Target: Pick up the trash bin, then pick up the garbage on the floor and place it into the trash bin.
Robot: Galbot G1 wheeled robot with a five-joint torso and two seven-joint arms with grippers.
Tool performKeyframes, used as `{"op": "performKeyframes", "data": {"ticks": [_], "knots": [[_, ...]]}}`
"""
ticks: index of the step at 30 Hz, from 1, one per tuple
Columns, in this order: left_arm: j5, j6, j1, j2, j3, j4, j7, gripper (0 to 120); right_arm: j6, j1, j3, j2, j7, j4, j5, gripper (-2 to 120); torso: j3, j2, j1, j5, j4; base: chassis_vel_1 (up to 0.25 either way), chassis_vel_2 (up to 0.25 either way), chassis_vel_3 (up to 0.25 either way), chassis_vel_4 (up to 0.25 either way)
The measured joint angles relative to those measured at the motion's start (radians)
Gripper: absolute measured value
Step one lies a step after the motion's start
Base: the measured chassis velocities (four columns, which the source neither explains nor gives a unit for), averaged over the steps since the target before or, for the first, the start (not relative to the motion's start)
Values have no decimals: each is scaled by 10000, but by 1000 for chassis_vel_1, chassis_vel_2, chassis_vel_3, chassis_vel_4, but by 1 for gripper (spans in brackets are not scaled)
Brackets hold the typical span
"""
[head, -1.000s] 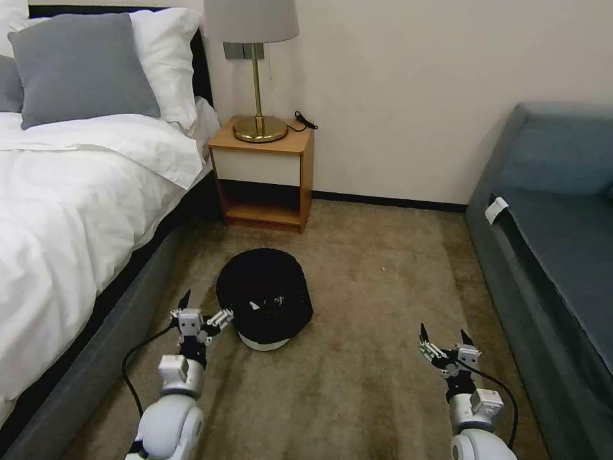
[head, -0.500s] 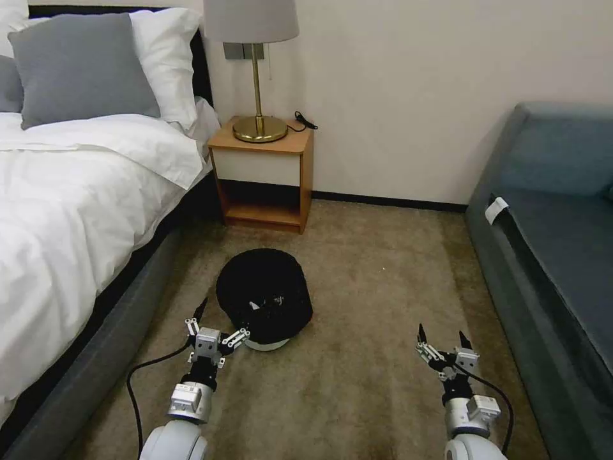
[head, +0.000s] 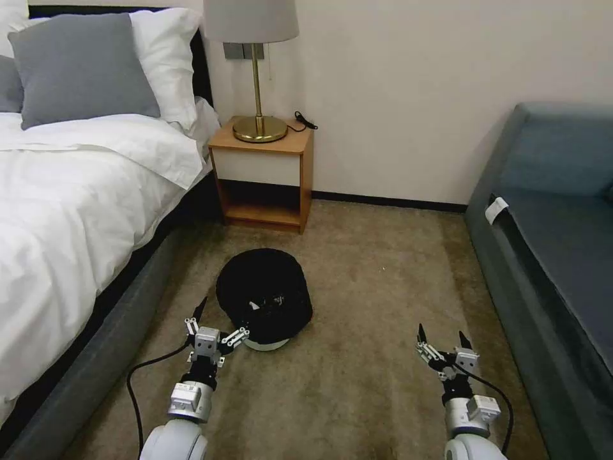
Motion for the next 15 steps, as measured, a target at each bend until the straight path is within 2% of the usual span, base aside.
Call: {"op": "performKeyframes", "data": {"ticks": [15], "knots": [[-21,15,-9,-1,-2,11,-11,100,-7,2,0,-5,-1,0,6,100,1,0,-1,0,0,0,0,0,0]]}}
